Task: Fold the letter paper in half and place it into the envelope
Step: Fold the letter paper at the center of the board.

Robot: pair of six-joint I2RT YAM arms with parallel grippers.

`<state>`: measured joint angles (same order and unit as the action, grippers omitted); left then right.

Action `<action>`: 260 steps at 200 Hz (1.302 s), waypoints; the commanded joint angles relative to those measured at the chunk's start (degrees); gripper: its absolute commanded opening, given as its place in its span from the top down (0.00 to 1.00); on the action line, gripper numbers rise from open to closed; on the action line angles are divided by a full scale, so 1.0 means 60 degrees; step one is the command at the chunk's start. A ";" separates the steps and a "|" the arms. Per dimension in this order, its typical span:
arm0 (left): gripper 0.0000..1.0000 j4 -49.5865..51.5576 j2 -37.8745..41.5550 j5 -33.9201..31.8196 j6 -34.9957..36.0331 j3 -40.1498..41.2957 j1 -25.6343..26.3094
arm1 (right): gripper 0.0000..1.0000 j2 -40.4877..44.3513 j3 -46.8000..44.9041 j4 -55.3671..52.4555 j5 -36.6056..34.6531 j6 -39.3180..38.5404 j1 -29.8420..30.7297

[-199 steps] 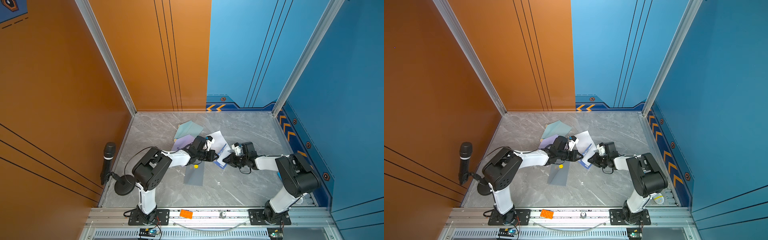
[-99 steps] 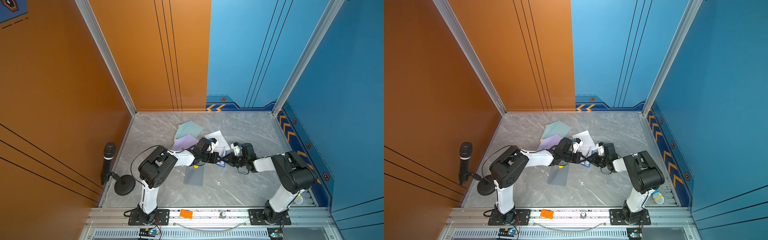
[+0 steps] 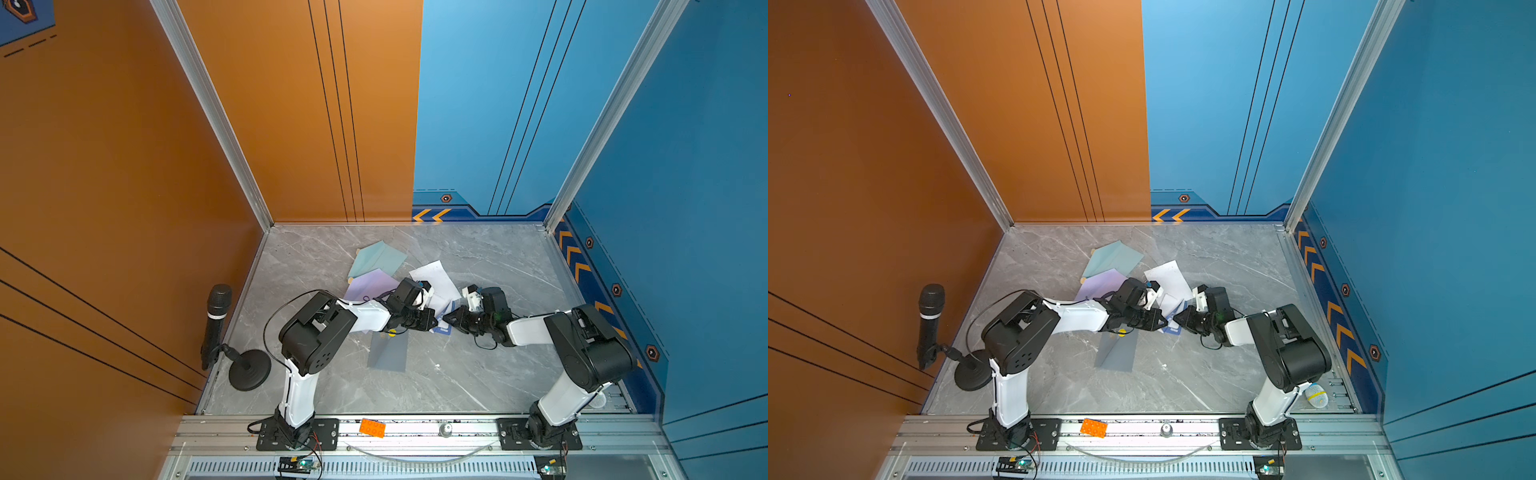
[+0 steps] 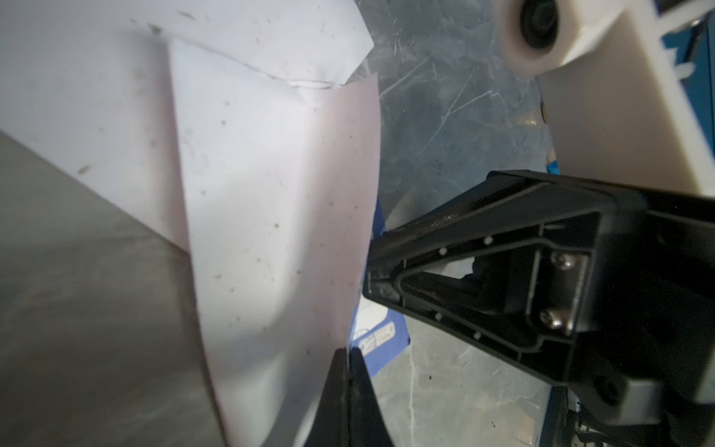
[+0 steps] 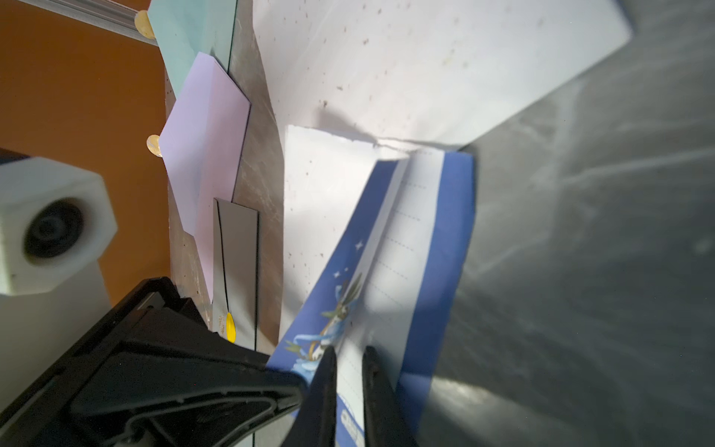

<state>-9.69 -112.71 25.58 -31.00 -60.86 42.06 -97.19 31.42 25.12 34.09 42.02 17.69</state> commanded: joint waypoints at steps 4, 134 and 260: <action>1.00 0.0473 0.0286 -0.0346 0.0260 -0.0092 0.0109 | 0.86 -0.0129 -0.0373 -0.1422 -0.0863 -0.0041 0.0023; 0.99 0.0356 -0.0200 -0.0177 0.0026 -0.0586 0.0270 | 0.87 0.0353 -0.0602 -0.0551 -0.0664 0.0577 0.0138; 1.00 0.0302 -0.0316 -0.0437 0.0150 -0.0624 0.0473 | 0.91 0.0622 -0.0984 0.0088 -0.1107 0.0921 0.0244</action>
<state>-7.97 -113.23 24.16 -31.05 -64.05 43.99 -93.84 27.42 26.98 30.11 46.04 18.57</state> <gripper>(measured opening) 0.048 0.091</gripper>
